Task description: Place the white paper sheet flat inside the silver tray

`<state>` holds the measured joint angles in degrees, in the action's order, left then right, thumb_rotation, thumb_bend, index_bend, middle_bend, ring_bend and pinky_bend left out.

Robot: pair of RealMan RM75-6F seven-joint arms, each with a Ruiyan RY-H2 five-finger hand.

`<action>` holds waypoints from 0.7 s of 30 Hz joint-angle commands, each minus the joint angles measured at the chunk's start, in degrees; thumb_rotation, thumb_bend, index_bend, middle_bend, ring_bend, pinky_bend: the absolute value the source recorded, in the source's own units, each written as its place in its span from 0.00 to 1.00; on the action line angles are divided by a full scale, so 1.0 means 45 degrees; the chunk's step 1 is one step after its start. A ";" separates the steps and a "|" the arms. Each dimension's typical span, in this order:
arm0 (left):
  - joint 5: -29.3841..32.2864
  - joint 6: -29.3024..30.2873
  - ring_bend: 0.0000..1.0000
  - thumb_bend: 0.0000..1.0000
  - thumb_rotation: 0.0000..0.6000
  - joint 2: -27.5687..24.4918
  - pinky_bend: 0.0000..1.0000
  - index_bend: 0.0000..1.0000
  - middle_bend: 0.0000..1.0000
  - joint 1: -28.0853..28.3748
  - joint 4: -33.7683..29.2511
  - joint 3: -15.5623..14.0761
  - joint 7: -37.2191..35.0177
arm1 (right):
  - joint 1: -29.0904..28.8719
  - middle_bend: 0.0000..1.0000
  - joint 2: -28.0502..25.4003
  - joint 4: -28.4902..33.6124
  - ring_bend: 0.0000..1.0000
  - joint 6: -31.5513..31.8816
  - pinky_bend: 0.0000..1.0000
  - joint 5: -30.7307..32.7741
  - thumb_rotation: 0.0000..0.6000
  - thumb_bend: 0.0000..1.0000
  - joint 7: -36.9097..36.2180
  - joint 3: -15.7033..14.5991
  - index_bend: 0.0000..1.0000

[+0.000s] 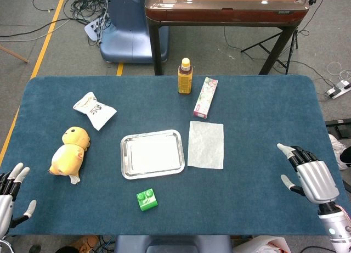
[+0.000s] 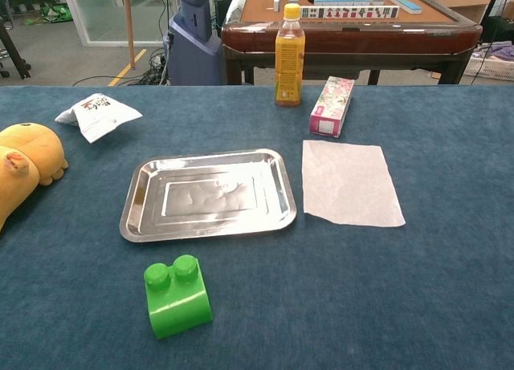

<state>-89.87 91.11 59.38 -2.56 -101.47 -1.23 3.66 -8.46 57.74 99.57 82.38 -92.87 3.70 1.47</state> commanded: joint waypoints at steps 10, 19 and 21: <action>0.0021 -0.0038 0.04 0.33 1.00 0.0042 0.01 0.07 0.02 -0.0031 -0.0082 -0.0031 0.0186 | -0.0591 0.22 0.0240 -0.0130 0.17 -0.0821 0.32 -0.0329 1.00 0.23 0.0196 -0.0037 0.16; 0.0031 0.0071 0.04 0.34 1.00 -0.0018 0.01 0.07 0.02 -0.0092 -0.0174 -0.0007 0.0233 | -0.1727 0.22 0.1095 -0.0734 0.17 -0.2104 0.32 -0.0680 1.00 0.13 0.0378 0.0119 0.32; 0.0039 0.0126 0.04 0.34 1.00 -0.0054 0.01 0.07 0.02 -0.0127 -0.0177 -0.0002 0.0226 | -0.2053 0.22 0.1234 -0.0848 0.17 -0.2647 0.32 -0.0634 1.00 0.22 0.0395 0.0098 0.34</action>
<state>-89.70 91.60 59.18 -3.08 -102.26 -1.25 4.70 -16.42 62.53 96.42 72.31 -95.76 5.23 1.88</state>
